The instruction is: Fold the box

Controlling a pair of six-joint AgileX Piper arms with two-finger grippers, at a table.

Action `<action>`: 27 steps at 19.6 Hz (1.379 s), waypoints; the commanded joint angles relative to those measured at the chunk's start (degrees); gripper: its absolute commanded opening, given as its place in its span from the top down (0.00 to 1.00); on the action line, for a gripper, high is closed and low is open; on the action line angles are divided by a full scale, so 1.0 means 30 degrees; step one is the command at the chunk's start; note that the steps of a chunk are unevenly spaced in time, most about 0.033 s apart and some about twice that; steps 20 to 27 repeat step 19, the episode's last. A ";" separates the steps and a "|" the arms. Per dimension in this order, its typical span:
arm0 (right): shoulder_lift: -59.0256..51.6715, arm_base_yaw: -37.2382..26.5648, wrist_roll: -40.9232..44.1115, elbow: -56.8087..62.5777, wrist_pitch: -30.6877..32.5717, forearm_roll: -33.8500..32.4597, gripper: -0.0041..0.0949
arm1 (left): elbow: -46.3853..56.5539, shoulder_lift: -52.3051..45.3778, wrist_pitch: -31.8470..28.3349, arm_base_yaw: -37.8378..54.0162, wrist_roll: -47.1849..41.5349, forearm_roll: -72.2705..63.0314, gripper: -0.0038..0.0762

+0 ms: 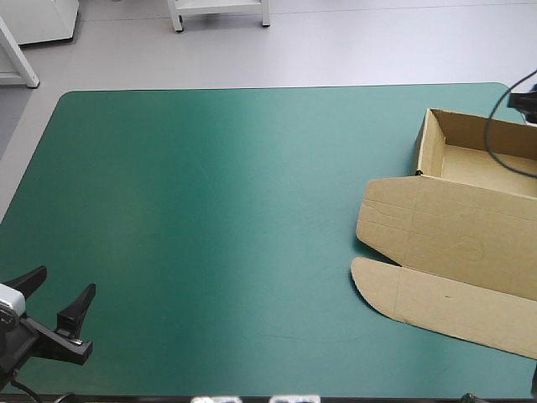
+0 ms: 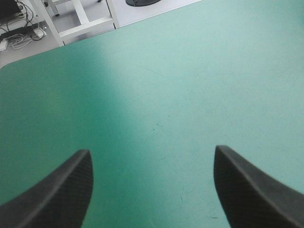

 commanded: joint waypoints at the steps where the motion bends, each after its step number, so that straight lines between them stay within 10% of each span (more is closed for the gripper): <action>1: -0.3636 0.2304 -0.0997 0.2395 -0.1610 0.1480 0.52 | 0.0057 0.0301 -0.1445 -0.0126 -0.0747 0.0235 0.32; 9: -1.6442 1.0159 -0.2788 1.6762 -0.8669 0.0884 0.54 | 0.2848 -0.0654 -0.2940 -0.0126 -0.1362 -0.0301 0.39; 19: -2.5353 1.0321 -0.2588 2.5213 -0.7380 0.0574 0.86 | 0.6889 -0.3072 -0.5077 -0.0126 -0.1362 -0.1659 0.40; 27: -2.5353 1.0321 -0.2588 2.5213 -0.7380 0.0574 0.86 | 0.6889 -0.3072 -0.5077 -0.0126 -0.1362 -0.1659 0.40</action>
